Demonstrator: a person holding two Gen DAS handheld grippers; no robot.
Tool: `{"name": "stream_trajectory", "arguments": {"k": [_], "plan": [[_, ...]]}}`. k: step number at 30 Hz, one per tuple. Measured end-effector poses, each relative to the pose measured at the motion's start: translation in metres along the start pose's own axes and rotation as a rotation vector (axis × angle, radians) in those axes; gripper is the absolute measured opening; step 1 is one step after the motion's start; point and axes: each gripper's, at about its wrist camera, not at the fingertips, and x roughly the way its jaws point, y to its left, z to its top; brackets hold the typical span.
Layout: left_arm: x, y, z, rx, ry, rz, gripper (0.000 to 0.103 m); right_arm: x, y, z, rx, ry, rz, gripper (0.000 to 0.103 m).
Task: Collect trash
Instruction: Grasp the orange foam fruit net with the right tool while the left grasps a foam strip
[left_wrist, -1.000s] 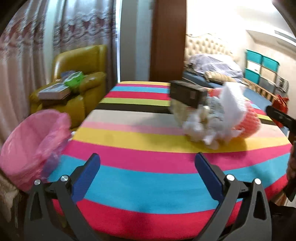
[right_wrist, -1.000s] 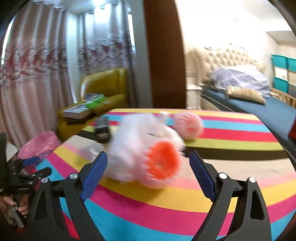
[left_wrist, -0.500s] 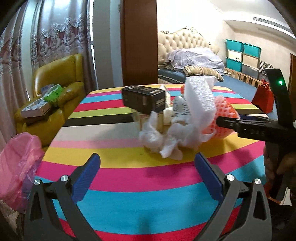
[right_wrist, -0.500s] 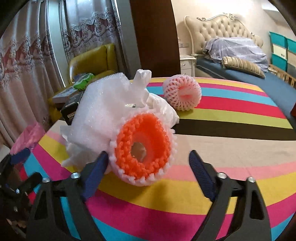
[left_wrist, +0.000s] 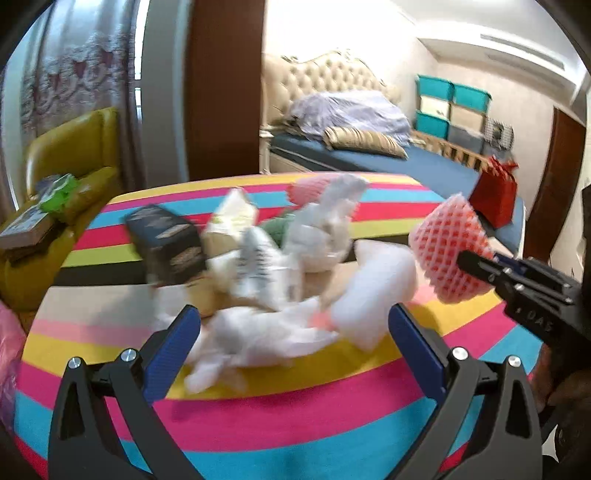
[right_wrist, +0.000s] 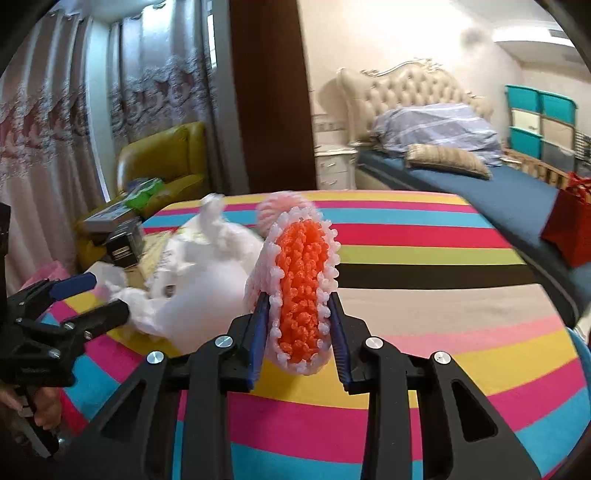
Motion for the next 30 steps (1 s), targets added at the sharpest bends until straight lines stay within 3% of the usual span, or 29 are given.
{"name": "stream_trajectory", "arguments": {"k": [9,12,15,16,17,18,26,30], "plan": [[0.03,-0.07,-0.007,0.206,0.039,-0.068,0.095,-0.018,-0.054,-0.009,0.081,-0.016,-0.06,0.032],[0.054,-0.082,-0.003,0.246,0.089,-0.079,0.091,-0.023,-0.064,-0.012,0.104,-0.015,-0.066,0.032],[0.08,-0.084,0.001,0.269,0.161,-0.076,0.082,-0.027,-0.07,-0.013,0.11,-0.019,-0.064,0.032],[0.086,-0.085,0.0,0.273,0.186,-0.082,0.073,-0.028,-0.07,-0.013,0.111,-0.02,-0.063,0.032],[0.091,-0.087,-0.002,0.277,0.208,-0.088,0.049,-0.028,-0.07,-0.014,0.11,-0.02,-0.061,0.032],[0.094,-0.087,-0.002,0.278,0.226,-0.097,0.038,-0.029,-0.07,-0.015,0.109,-0.018,-0.06,0.032],[0.049,-0.079,-0.008,0.278,0.062,-0.093,0.036,-0.023,-0.045,-0.02,0.059,0.006,-0.024,0.032],[0.029,-0.062,-0.013,0.212,-0.013,-0.07,0.036,-0.023,-0.027,-0.021,0.024,0.013,0.004,0.032]]}}
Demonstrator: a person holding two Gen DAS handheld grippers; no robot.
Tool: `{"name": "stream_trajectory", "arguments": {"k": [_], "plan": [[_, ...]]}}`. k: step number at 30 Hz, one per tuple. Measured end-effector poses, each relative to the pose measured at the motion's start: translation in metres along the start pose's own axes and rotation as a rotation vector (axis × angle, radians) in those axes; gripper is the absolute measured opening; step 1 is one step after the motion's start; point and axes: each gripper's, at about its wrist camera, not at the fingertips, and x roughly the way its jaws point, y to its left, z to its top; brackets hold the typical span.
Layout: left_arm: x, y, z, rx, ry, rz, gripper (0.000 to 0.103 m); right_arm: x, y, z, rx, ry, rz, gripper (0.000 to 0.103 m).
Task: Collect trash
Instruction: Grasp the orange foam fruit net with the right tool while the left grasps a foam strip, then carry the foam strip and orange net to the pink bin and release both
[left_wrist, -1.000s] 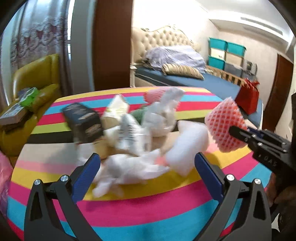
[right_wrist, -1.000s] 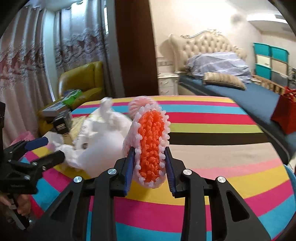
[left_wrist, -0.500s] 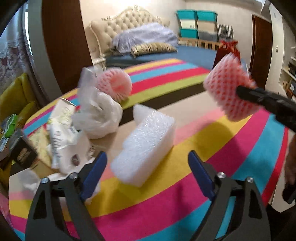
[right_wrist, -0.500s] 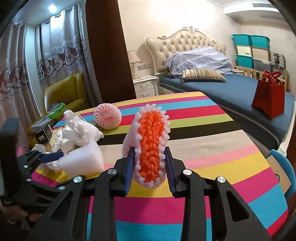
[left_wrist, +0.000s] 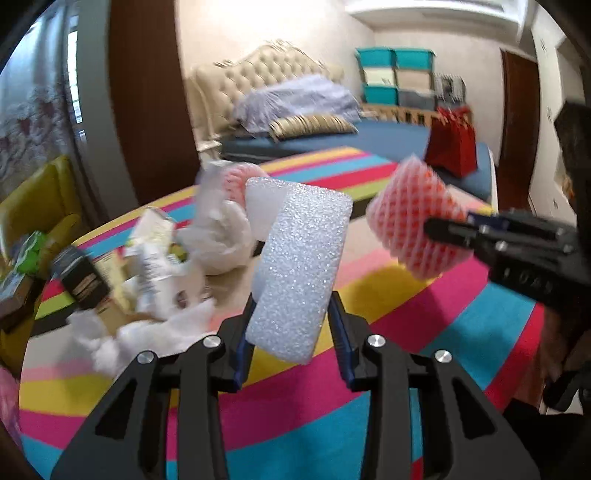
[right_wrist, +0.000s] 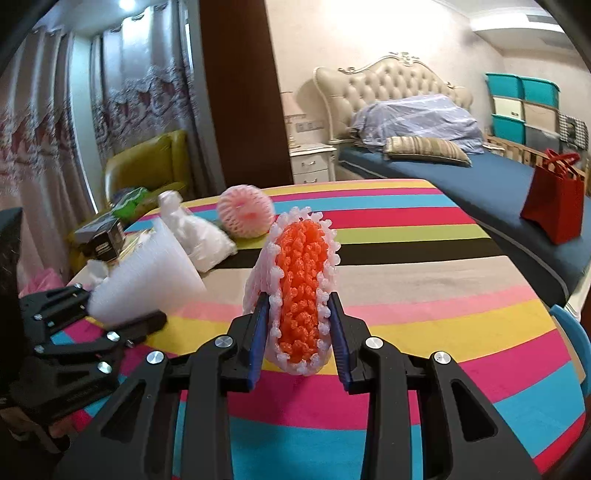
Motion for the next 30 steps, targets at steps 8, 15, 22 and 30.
{"name": "stream_trajectory", "arguments": {"k": [8,15,22,30], "plan": [[-0.043,0.047,-0.019,-0.162,-0.089,0.08,0.036,-0.002,0.037,-0.003,-0.083,-0.013,0.083,0.032],[-0.081,0.07,-0.043,-0.228,-0.12,0.118,0.037,-0.01,0.063,-0.005,-0.139,-0.031,0.135,0.032],[-0.105,0.091,-0.064,-0.282,-0.132,0.161,0.037,-0.017,0.087,-0.009,-0.204,-0.035,0.17,0.032],[-0.127,0.105,-0.085,-0.321,-0.14,0.204,0.037,-0.015,0.112,-0.015,-0.257,-0.011,0.192,0.032]]}}
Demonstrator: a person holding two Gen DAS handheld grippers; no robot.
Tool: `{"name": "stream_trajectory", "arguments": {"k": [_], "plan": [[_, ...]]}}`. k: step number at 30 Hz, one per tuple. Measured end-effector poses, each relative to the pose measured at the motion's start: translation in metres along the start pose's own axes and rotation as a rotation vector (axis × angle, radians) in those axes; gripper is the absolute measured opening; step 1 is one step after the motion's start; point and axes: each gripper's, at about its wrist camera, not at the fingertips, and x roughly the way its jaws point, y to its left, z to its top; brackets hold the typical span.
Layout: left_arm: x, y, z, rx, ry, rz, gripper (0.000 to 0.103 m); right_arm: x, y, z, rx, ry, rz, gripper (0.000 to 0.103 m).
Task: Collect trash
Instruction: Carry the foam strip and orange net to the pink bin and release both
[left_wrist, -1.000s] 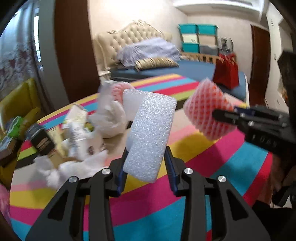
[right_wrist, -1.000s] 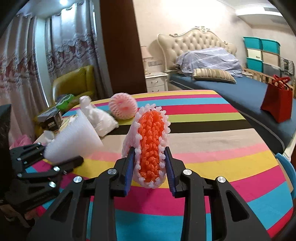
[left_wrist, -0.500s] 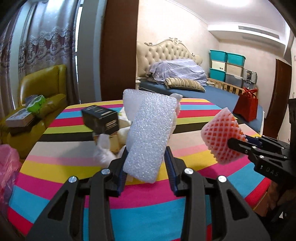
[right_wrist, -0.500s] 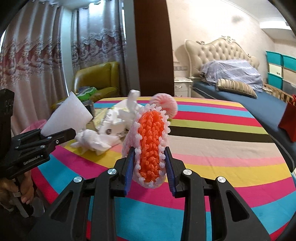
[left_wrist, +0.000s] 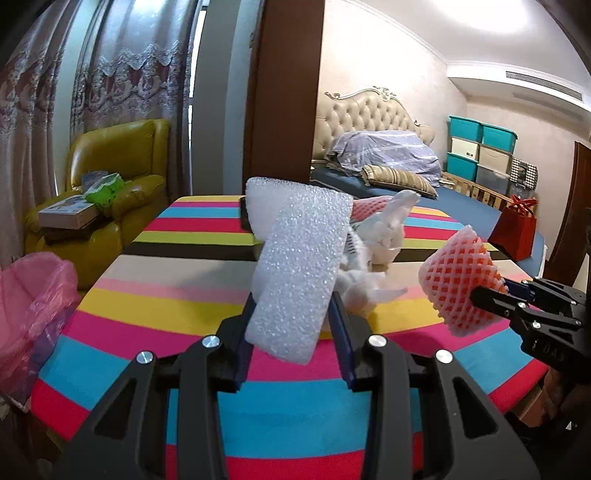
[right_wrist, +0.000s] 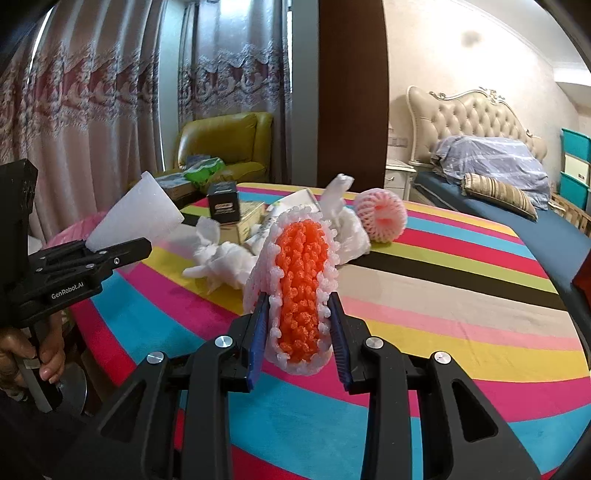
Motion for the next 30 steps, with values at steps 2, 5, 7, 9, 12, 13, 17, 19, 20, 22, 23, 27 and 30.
{"name": "stream_trajectory", "arguments": {"k": [2,5,7,9,12,13,17,19,20,22,23,27,30], "plan": [[-0.004,0.007,-0.002,-0.011,0.0,0.007,0.037,0.0,0.006,0.002,-0.015,-0.003,0.006,0.032],[-0.012,0.015,-0.004,-0.033,-0.012,0.026,0.037,0.001,0.017,0.008,-0.053,-0.014,0.02,0.032],[-0.018,0.022,-0.006,-0.047,-0.023,0.044,0.038,0.001,0.025,0.011,-0.082,-0.019,0.033,0.032],[-0.024,0.029,-0.006,-0.062,-0.032,0.06,0.038,0.005,0.035,0.016,-0.112,-0.021,0.049,0.032],[-0.033,0.043,-0.008,-0.079,-0.042,0.091,0.038,0.009,0.05,0.022,-0.139,-0.031,0.082,0.032],[-0.036,0.047,-0.009,-0.079,-0.043,0.106,0.038,0.011,0.055,0.024,-0.148,-0.034,0.094,0.032],[-0.051,0.067,-0.012,-0.099,-0.056,0.149,0.038,0.021,0.078,0.033,-0.186,-0.031,0.143,0.032],[-0.058,0.075,-0.013,-0.102,-0.066,0.176,0.038,0.027,0.091,0.038,-0.211,-0.029,0.171,0.032],[-0.062,0.081,-0.013,-0.107,-0.071,0.188,0.038,0.029,0.097,0.04,-0.218,-0.027,0.184,0.032],[-0.073,0.09,-0.013,-0.127,-0.084,0.209,0.038,0.034,0.11,0.045,-0.23,-0.024,0.216,0.032],[-0.079,0.096,-0.013,-0.136,-0.095,0.217,0.038,0.038,0.117,0.05,-0.236,-0.02,0.236,0.032],[-0.098,0.119,-0.009,-0.158,-0.123,0.258,0.039,0.054,0.147,0.061,-0.261,0.005,0.304,0.032],[-0.109,0.143,-0.005,-0.184,-0.128,0.297,0.039,0.07,0.176,0.069,-0.286,0.028,0.366,0.032]]}}
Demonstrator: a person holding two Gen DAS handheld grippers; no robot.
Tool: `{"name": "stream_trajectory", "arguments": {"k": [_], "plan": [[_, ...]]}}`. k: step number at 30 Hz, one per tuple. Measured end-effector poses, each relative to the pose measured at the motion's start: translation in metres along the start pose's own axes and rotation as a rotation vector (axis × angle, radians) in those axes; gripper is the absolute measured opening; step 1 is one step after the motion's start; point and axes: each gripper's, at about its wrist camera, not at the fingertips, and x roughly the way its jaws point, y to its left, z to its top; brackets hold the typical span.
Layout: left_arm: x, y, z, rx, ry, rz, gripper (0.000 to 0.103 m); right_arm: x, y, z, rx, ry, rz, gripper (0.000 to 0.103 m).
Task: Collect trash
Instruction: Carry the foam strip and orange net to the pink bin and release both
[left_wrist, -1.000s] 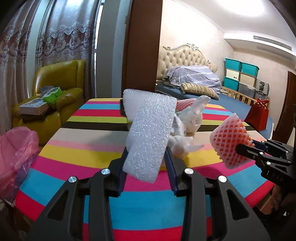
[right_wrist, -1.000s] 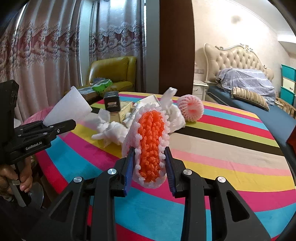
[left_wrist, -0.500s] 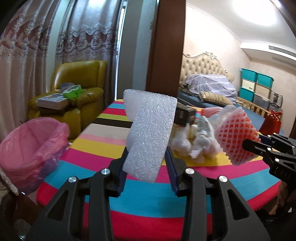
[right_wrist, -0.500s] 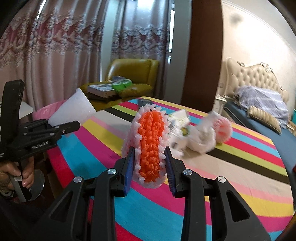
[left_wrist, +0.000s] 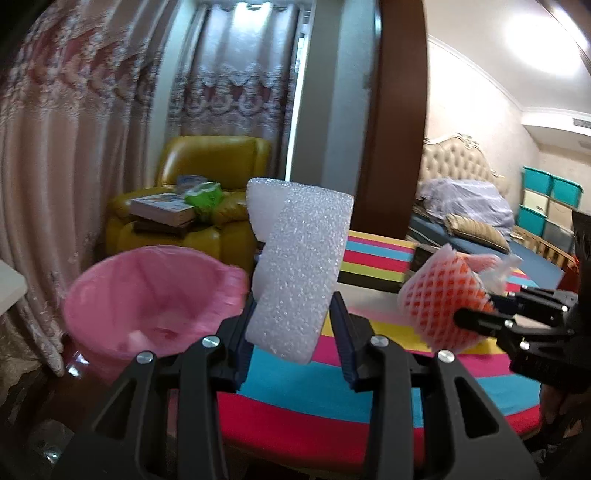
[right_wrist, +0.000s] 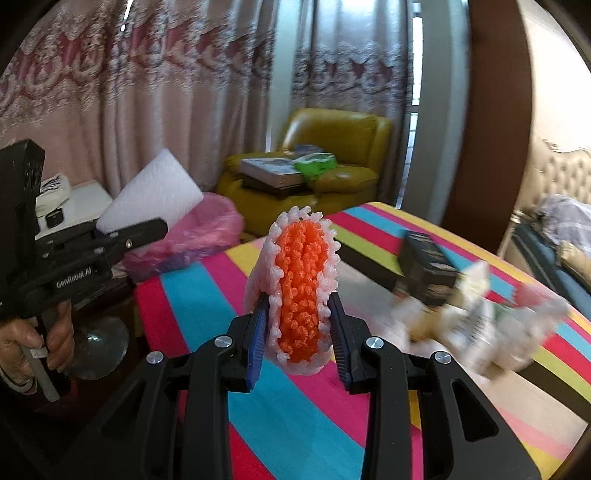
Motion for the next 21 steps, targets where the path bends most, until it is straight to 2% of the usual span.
{"name": "stream_trajectory", "arguments": {"k": [9,15,18,19,20,21], "plan": [[0.013,0.087,0.023,-0.082,0.078,0.128,0.039,0.074,0.039,0.06,-0.014,0.044,0.153,0.033],[0.028,0.137,0.036,-0.143,0.096,0.196,0.039,0.123,0.065,0.104,0.001,0.069,0.202,0.034],[0.035,0.154,0.039,-0.176,0.096,0.209,0.039,0.147,0.079,0.124,0.015,0.079,0.251,0.038],[0.038,0.16,0.039,-0.194,0.098,0.214,0.046,0.153,0.083,0.129,0.017,0.077,0.26,0.048],[0.041,0.166,0.039,-0.21,0.099,0.221,0.06,0.157,0.083,0.131,0.031,0.078,0.271,0.07],[0.043,0.168,0.037,-0.22,0.102,0.234,0.066,0.158,0.08,0.133,0.06,0.068,0.279,0.078]]}}
